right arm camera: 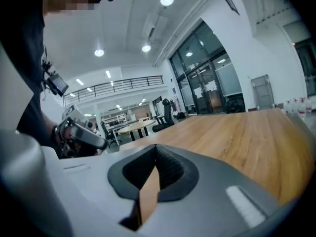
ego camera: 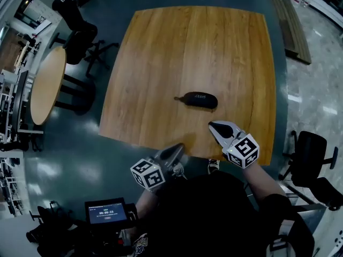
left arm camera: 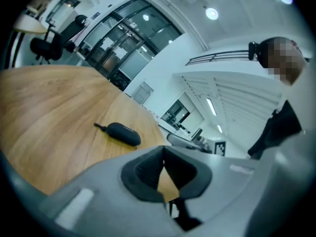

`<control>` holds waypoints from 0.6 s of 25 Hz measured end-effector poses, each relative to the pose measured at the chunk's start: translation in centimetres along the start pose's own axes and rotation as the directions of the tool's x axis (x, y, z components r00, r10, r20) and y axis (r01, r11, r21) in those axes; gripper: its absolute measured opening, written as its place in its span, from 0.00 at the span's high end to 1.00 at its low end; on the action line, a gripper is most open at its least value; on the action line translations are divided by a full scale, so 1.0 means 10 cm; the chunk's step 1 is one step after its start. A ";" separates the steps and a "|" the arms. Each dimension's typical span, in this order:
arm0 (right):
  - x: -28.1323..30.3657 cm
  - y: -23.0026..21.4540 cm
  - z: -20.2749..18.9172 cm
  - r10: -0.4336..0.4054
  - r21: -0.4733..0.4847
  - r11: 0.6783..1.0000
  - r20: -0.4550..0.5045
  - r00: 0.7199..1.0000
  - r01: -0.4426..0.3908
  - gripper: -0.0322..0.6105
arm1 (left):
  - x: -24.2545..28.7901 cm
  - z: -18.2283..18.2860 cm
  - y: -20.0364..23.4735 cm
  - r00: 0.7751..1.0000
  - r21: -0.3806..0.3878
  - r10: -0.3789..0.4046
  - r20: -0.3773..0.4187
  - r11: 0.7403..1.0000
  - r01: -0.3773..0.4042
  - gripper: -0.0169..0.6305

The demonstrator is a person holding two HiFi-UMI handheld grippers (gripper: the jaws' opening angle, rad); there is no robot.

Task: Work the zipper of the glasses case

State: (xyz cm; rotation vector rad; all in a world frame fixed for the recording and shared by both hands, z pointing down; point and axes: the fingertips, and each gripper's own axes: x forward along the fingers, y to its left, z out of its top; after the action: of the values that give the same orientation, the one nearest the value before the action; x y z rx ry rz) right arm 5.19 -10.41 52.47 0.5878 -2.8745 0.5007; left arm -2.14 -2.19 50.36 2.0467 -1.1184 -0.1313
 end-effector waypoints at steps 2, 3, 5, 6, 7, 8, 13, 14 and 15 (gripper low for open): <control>-0.04 0.23 0.06 -0.017 0.085 0.996 0.034 0.999 0.014 0.94 | 0.00 0.07 -0.02 0.999 0.052 -0.037 -0.020 0.998 0.038 0.97; -0.05 0.34 0.10 -0.025 0.123 0.992 0.050 0.998 0.019 0.94 | -0.01 0.10 -0.05 0.997 0.060 -0.069 -0.030 0.996 0.071 0.98; -0.05 0.55 0.16 -0.049 0.192 0.981 0.075 0.996 0.034 0.94 | -0.07 0.12 -0.06 0.992 0.063 -0.118 -0.053 0.991 0.121 0.97; -0.04 0.63 0.19 -0.067 0.223 0.974 0.085 0.994 0.047 0.94 | -0.10 0.12 -0.03 0.990 0.066 -0.124 -0.071 0.990 0.128 0.98; -0.02 0.70 0.22 -0.085 0.250 0.967 0.095 0.992 0.059 0.94 | -0.14 0.10 0.03 0.989 0.069 -0.117 -0.093 0.990 0.124 0.97; 0.00 0.77 0.25 -0.101 0.271 0.960 0.105 0.989 0.069 0.94 | -0.18 0.08 0.09 0.987 0.070 -0.107 -0.118 0.991 0.116 0.98; 0.05 1.36 0.08 -0.177 0.319 0.939 0.126 0.976 0.129 0.94 | -0.59 -0.22 0.17 0.963 0.045 -0.172 -0.207 0.982 0.185 0.97; 0.03 1.46 0.01 -0.197 0.330 0.933 0.127 0.972 0.146 0.94 | -0.65 -0.28 0.15 0.956 0.038 -0.195 -0.218 0.977 0.208 0.98; 0.00 1.56 -0.05 -0.216 0.338 0.927 0.128 0.968 0.162 0.94 | -0.69 -0.35 0.12 0.949 0.032 -0.216 -0.229 0.973 0.229 0.97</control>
State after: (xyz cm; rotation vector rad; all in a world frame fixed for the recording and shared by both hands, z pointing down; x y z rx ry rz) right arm -1.15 3.25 48.38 0.9919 -2.8579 0.9457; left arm -5.67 4.67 51.74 2.1740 -0.7587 0.0211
